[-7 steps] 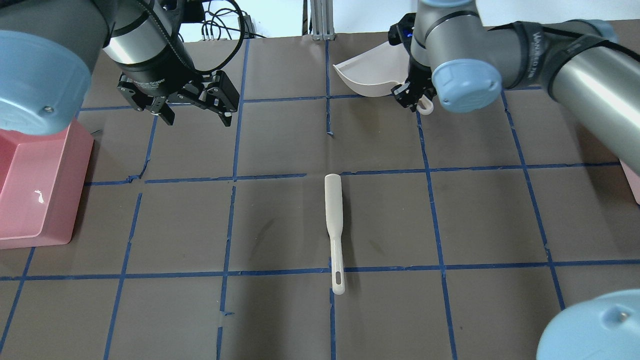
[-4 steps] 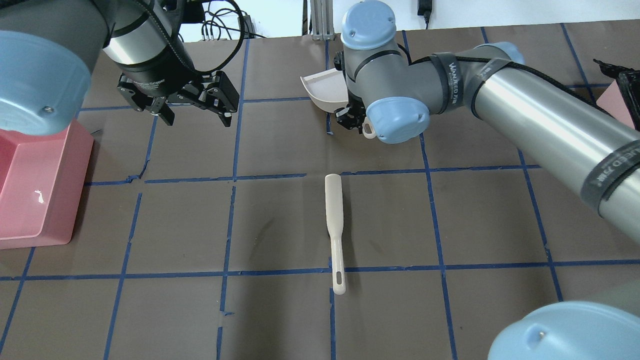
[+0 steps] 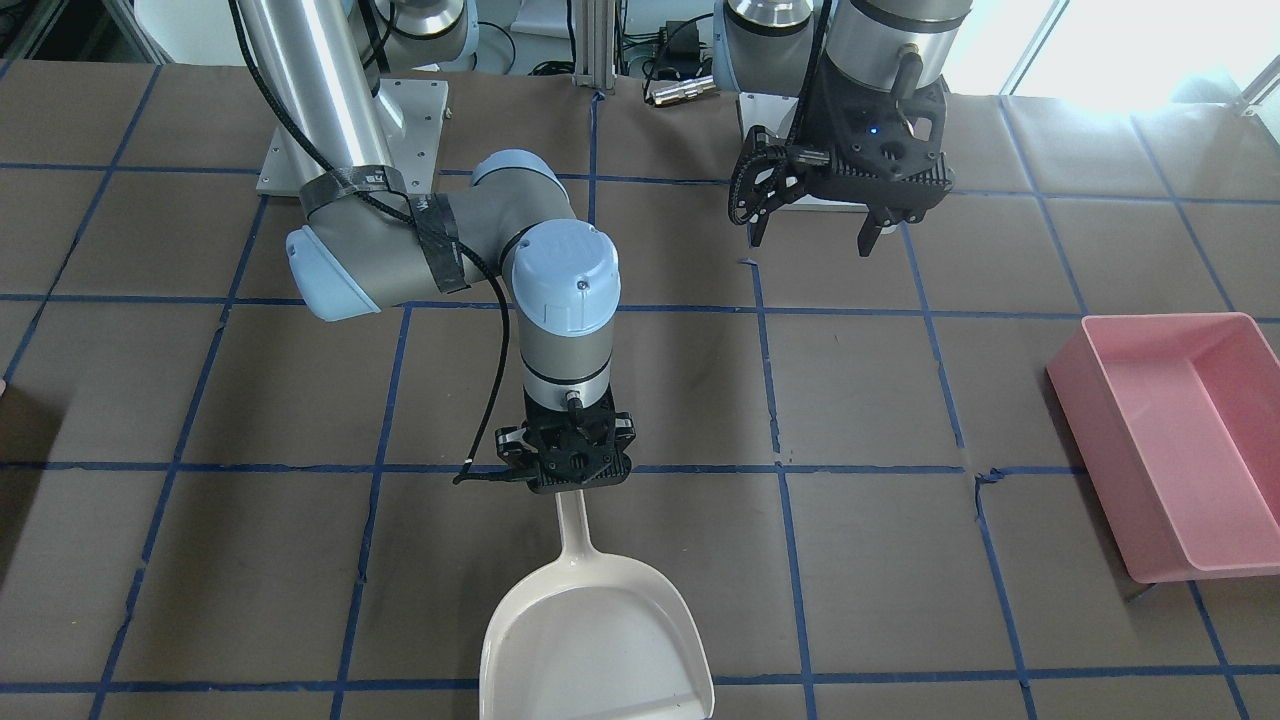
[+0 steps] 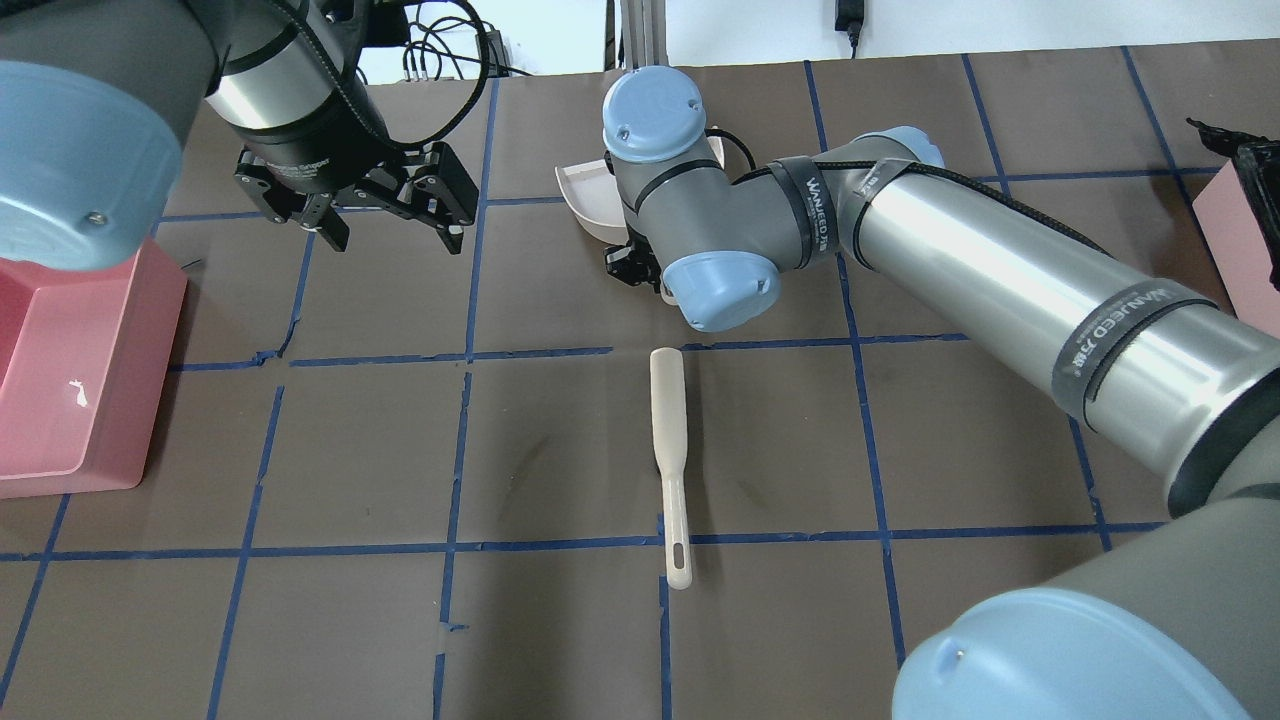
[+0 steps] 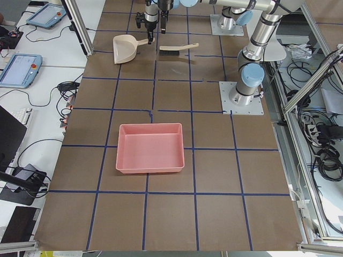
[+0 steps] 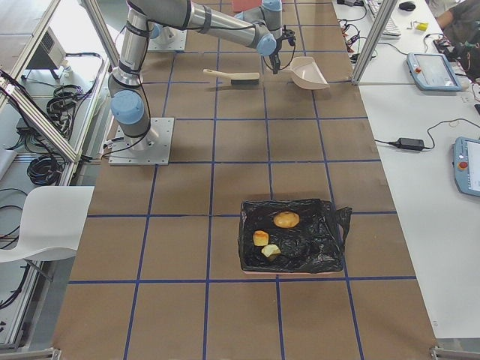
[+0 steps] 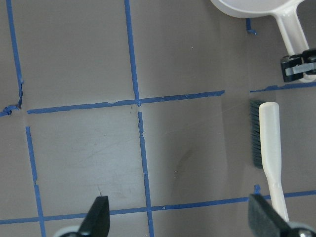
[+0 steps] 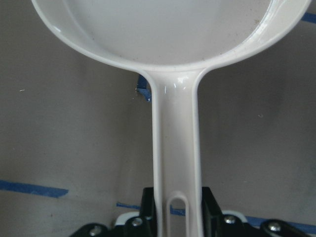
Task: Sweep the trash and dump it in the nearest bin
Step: 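Lower the dustpan onto the table and open the right gripper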
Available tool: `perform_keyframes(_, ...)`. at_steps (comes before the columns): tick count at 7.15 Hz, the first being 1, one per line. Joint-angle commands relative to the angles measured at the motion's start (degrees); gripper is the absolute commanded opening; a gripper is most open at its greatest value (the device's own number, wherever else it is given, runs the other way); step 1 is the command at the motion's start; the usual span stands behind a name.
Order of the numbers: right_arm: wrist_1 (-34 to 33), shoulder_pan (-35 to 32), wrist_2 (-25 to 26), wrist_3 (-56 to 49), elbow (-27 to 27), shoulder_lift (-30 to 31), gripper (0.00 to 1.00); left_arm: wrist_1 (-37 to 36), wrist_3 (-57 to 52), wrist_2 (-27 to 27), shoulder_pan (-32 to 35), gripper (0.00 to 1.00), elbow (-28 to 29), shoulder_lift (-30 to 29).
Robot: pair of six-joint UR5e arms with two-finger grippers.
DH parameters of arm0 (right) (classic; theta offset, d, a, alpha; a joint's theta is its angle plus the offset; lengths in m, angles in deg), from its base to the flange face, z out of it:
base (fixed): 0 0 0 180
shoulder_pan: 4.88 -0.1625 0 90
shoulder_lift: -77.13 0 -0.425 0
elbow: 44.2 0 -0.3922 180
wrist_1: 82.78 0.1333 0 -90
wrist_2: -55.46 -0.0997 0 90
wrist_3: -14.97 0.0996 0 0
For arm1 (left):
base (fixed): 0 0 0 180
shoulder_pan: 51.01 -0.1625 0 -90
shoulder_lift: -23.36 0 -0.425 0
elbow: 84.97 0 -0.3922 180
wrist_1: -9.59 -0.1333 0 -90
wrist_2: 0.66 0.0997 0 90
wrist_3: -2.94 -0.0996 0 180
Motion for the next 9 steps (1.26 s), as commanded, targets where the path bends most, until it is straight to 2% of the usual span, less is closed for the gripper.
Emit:
perform_keyframes(1, 0.0, -0.1, -1.0, 1.4, 0.4, -0.5, 0.03, 0.0, 0.0, 0.0, 0.0, 1.00, 0.0, 0.0)
perform_keyframes(3, 0.3, -0.1, -0.9, 1.6, 0.4, -1.0, 0.13, 0.0, 0.0, 0.0, 0.0, 1.00, 0.0, 0.0)
perform_keyframes(4, 0.2, -0.1, -0.9, 1.6, 0.4, -1.0, 0.33, 0.0, 0.0, 0.0, 0.0, 1.00, 0.0, 0.0)
perform_keyframes(5, 0.2, -0.1, -0.8, 1.6, 0.4, -1.0, 0.68, 0.0, 0.0, 0.0, 0.0, 1.00, 0.0, 0.0)
perform_keyframes(6, 0.1, 0.1, -0.2, 1.5, 0.6, -0.8, 0.99, 0.0, 0.0, 0.0, 0.0, 1.00, 0.0, 0.0)
perform_keyframes(8, 1.8, 2.9, -0.8, 1.2, 1.8, 0.0, 1.00, 0.0, 0.0, 0.0, 0.0, 1.00, 0.0, 0.0)
perform_keyframes(9, 6.4, 4.6, -0.8, 0.7, 4.0, 1.4, 1.00, 0.0, 0.0, 0.1, 0.0, 1.00, 0.0, 0.0)
